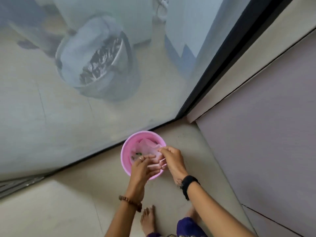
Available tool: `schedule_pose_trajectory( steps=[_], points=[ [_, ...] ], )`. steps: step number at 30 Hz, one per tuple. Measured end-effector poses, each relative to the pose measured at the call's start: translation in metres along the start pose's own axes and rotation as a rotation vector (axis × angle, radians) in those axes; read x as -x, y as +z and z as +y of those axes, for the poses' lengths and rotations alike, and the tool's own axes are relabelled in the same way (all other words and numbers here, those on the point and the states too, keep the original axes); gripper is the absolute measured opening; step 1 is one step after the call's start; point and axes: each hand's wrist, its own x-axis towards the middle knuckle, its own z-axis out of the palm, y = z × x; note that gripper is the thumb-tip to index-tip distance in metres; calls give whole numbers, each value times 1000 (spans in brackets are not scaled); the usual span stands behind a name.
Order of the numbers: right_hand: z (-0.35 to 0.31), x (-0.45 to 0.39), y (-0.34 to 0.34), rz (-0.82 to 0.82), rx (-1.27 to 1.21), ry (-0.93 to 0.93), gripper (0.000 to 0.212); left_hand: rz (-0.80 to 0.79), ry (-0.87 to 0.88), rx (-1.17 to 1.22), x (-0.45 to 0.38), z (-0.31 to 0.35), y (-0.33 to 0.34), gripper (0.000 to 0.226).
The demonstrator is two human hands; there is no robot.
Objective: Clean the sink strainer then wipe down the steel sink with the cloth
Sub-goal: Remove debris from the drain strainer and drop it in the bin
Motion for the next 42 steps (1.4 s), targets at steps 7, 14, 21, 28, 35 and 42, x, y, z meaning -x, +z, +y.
schedule_pose_trajectory(
  steps=[7,14,21,28,35,42],
  points=[
    [-144,186,-82,-25,-332,-121,19,-208,44,127,170,118,82,18],
    [-215,317,-212,162,-548,-451,26,-629,262,-141,294,177,188,26],
    [-221,350,-378,493,-741,-531,19,-988,305,-600,348,164,363,27],
    [-187,293,-544,799,-715,-337,18,-891,392,-992,303,103,555,25],
    [-126,190,-615,880,-374,-25,3,-540,703,-1620,198,53,631,18],
    [-110,122,-622,941,169,104,24,-489,702,-1689,148,32,632,22]
  ],
)
